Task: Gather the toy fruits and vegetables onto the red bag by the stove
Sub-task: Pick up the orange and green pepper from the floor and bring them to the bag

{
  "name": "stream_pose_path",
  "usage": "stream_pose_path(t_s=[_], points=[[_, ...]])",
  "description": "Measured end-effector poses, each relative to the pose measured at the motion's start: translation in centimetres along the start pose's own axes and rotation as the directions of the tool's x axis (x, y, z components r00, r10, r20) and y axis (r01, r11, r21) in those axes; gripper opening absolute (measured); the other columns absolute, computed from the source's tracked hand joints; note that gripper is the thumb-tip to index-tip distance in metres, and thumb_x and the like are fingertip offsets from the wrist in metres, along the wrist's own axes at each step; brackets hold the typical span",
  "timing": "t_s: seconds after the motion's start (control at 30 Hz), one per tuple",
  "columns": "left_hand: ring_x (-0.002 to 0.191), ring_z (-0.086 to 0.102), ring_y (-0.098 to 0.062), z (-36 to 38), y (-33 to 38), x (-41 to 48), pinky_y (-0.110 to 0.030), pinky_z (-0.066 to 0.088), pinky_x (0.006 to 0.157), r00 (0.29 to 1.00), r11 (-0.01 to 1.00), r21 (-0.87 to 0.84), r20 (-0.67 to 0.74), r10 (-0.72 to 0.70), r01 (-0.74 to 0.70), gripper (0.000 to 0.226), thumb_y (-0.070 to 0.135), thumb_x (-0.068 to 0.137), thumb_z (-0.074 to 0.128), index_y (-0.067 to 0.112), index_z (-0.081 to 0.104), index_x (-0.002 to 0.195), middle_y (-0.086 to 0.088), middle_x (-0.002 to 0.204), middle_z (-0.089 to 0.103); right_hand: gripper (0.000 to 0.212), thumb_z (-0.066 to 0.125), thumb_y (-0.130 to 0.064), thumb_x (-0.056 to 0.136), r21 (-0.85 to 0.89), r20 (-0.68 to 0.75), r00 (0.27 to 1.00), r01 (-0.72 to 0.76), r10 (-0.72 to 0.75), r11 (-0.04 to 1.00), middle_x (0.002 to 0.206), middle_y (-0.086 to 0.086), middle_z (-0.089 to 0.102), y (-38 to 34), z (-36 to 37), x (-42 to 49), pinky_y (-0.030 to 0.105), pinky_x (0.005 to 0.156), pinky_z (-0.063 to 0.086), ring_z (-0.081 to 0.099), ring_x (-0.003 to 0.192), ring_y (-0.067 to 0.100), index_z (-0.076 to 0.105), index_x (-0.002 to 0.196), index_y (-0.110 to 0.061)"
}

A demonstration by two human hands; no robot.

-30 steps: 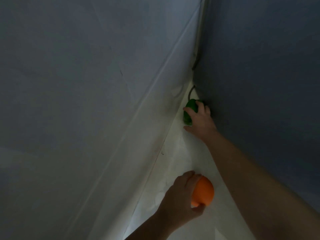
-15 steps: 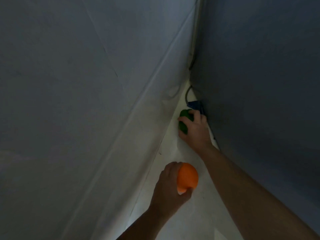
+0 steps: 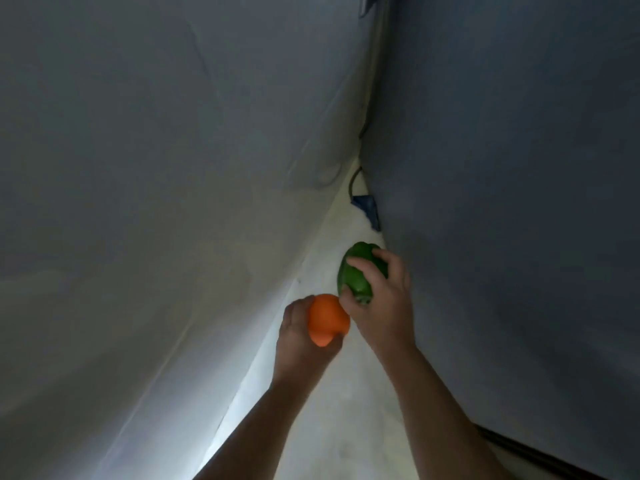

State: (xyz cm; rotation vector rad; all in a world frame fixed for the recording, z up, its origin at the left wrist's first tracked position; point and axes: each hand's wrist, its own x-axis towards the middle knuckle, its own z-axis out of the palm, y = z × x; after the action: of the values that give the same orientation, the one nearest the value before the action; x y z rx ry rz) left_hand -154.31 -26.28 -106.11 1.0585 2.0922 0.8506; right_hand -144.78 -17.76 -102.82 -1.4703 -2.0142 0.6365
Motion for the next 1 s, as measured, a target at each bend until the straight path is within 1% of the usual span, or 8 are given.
stream_pose_path(t_s=[0.27, 0.37, 0.47, 0.57, 0.7, 0.87, 0.93, 1.0], points=[[0.099, 0.042, -0.007, -10.0, 7.6, -10.3, -0.005, 0.032, 0.071, 0.993, 0.999, 0.031, -0.113, -0.035, 0.039, 0.075, 0.023, 0.060, 0.085, 0.021, 0.046, 0.124, 0.009, 0.118, 0.046, 0.042, 0.064, -0.031, 0.065, -0.030, 0.045, 0.996, 0.076, -0.075, 0.997, 0.120, 0.015, 0.055, -9.4, -9.3, -4.0, 0.031, 0.070, 0.049, 0.046, 0.106, 0.030, 0.066, 0.104, -0.017], [0.101, 0.046, -0.011, -13.9, 11.0, -15.0, -0.009, 0.037, 0.072, 0.973, 0.995, -0.041, -0.209, -0.094, 0.087, 0.076, 0.017, 0.058, 0.086, 0.021, 0.046, 0.123, 0.009, 0.119, 0.047, 0.042, 0.057, -0.036, 0.068, 0.001, 0.045, 0.994, 0.104, -0.104, 0.995, 0.119, 0.015, 0.055, -12.9, -12.9, -6.0, 0.029, 0.071, 0.049, 0.045, 0.107, 0.029, 0.066, 0.104, -0.016], [0.102, 0.048, -0.015, -16.9, 14.0, -19.1, -0.021, 0.043, 0.075, 0.939, 0.977, -0.116, -0.276, -0.204, 0.178, 0.076, 0.017, 0.059, 0.085, 0.032, 0.041, 0.119, 0.012, 0.118, 0.046, 0.042, 0.060, -0.035, 0.069, 0.034, 0.073, 0.992, 0.099, -0.101, 0.995, 0.120, 0.016, 0.054, -15.7, -16.4, -8.2, 0.033, 0.074, 0.052, 0.043, 0.110, 0.028, 0.066, 0.105, -0.015], [0.102, 0.052, -0.020, -18.9, 16.9, -22.4, -0.026, 0.044, 0.075, 0.881, 0.930, -0.252, -0.327, -0.342, 0.267, 0.072, 0.016, 0.063, 0.083, 0.037, 0.040, 0.117, 0.009, 0.118, 0.046, 0.041, 0.056, -0.034, 0.071, 0.052, 0.130, 0.983, 0.123, -0.129, 0.991, 0.120, 0.014, 0.053, -18.0, -20.0, -9.8, 0.032, 0.077, 0.051, 0.046, 0.109, 0.030, 0.066, 0.105, -0.016], [0.100, 0.053, -0.020, -21.1, 21.9, -25.8, -0.028, 0.043, 0.076, 0.798, 0.872, -0.392, -0.400, -0.450, 0.294, 0.067, 0.013, 0.065, 0.081, 0.037, 0.042, 0.115, 0.007, 0.114, 0.046, 0.041, 0.052, -0.036, 0.071, 0.056, 0.156, 0.975, 0.152, -0.159, 0.987, 0.119, 0.012, 0.053, -21.4, -25.0, -10.9, 0.028, 0.079, 0.045, 0.048, 0.108, 0.030, 0.066, 0.105, -0.018], [0.106, 0.053, -0.020, -24.2, 29.5, -30.3, -0.028, 0.046, 0.081, 0.773, 0.845, -0.493, -0.448, -0.450, 0.207, 0.066, 0.010, 0.066, 0.079, 0.033, 0.044, 0.117, 0.012, 0.113, 0.049, 0.042, 0.066, -0.030, 0.067, 0.061, 0.131, 0.969, 0.201, -0.207, 0.978, 0.121, 0.004, 0.046, -26.5, -31.8, -12.0, 0.031, 0.074, 0.052, 0.047, 0.109, 0.027, 0.064, 0.107, -0.021], [0.104, 0.052, -0.018, -25.8, 32.2, -32.0, -0.023, 0.044, 0.077, 0.771, 0.867, -0.473, -0.489, -0.407, 0.158, 0.069, 0.011, 0.064, 0.081, 0.042, 0.042, 0.112, 0.023, 0.112, 0.045, 0.044, 0.067, -0.031, 0.065, 0.066, 0.118, 0.965, 0.228, -0.234, 0.971, 0.121, 0.002, 0.045, -28.4, -34.6, -12.3, 0.030, 0.075, 0.051, 0.047, 0.109, 0.026, 0.065, 0.108, -0.020], [0.102, 0.052, -0.016, -27.4, 34.2, -33.6, -0.019, 0.043, 0.075, 0.777, 0.896, -0.429, -0.524, -0.350, 0.115, 0.073, 0.012, 0.062, 0.082, 0.049, 0.039, 0.109, 0.025, 0.112, 0.043, 0.046, 0.067, -0.033, 0.065, 0.070, 0.106, 0.958, 0.261, -0.268, 0.963, 0.122, 0.001, 0.044, -30.1, -37.2, -12.8, 0.032, 0.074, 0.052, 0.047, 0.109, 0.025, 0.064, 0.108, -0.021]])
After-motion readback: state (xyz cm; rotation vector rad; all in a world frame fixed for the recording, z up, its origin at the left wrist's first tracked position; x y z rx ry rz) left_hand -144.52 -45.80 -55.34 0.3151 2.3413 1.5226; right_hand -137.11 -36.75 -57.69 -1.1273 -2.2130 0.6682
